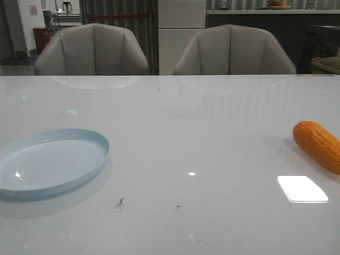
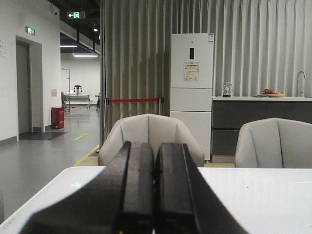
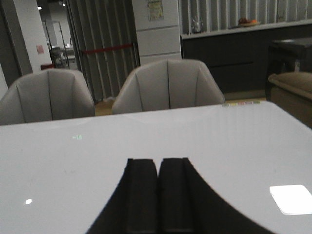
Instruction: Place corn on plate with both arms
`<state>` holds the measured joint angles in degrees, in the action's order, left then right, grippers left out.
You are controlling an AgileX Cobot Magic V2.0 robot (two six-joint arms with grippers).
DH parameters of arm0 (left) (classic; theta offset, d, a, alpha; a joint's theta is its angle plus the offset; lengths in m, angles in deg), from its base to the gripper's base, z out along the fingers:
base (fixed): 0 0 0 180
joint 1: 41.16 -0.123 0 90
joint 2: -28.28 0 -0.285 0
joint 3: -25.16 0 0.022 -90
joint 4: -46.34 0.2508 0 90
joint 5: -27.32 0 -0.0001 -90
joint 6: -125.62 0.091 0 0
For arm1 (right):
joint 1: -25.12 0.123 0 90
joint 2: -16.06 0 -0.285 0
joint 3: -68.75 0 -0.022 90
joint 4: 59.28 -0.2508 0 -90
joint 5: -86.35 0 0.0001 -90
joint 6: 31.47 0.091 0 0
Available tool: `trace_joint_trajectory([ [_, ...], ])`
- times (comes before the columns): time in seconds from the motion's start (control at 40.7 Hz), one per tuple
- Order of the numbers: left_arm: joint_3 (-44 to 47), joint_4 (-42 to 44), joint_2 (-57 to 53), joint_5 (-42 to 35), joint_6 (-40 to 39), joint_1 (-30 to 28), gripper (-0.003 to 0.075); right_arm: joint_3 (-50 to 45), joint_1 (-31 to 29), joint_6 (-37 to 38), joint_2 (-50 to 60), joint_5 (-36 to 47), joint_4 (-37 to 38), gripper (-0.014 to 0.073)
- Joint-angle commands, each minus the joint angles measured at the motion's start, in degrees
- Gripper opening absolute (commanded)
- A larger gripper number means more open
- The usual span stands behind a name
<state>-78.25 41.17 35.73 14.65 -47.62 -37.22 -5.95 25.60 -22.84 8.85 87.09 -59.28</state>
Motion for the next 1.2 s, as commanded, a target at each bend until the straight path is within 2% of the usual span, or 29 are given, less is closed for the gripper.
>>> trace_joint_trajectory([
  [0.0,-5.5,0.0,-0.6,-2.9,0.0,0.5,0.0094,7.8,0.0,-0.1,1.1,2.2,0.9,0.0029],
  [0.098,-12.7,1.5,2.7,3.2,0.0,0.5,0.0094,17.2,0.0,-0.1,-1.8,-4.7,1.0,0.0027],
  [0.197,-19.5,5.6,9.4,4.1,0.0,0.5,0.0094,24.7,0.0,-0.1,-9.5,-9.9,1.2,0.0027],
  [0.369,-29.9,5.9,23.4,4.1,0.0,0.5,0.0094,33.6,0.0,-0.1,-24.8,-10.2,1.2,0.0027],
  [0.516,-31.5,5.9,33.3,4.5,0.0,0.5,0.0094,34.7,0.0,-0.1,-35.9,-9.1,1.2,0.0027],
  [0.639,-31.5,5.2,39.5,8.6,0.0,0.5,0.0094,34.7,0.0,-0.1,-43.2,-10.3,1.1,0.0027],
  [0.787,-31.5,-0.2,45.0,11.7,0.0,0.5,0.0094,34.7,0.0,-0.1,-48.9,-10.1,1.1,0.0027],
  [0.934,-31.5,-1.4,49.7,11.7,0.0,0.5,0.0097,34.7,0.0,-0.1,-52.9,-10.3,1.1,0.0031],
  [0.984,-31.5,-1.4,50.8,11.5,0.0,0.5,0.0118,34.7,0.0,-0.1,-53.8,-10.3,1.1,0.0048],
  [1.057,-31.5,-1.4,52.2,11.4,0.0,0.5,0.0193,34.7,0.0,-0.1,-55.0,-10.5,1.1,0.0122],
  [1.18,-31.5,-1.4,54.3,11.3,0.0,0.5,0.0424,34.7,0.0,-0.1,-56.4,-10.6,1.1,0.0311],
])
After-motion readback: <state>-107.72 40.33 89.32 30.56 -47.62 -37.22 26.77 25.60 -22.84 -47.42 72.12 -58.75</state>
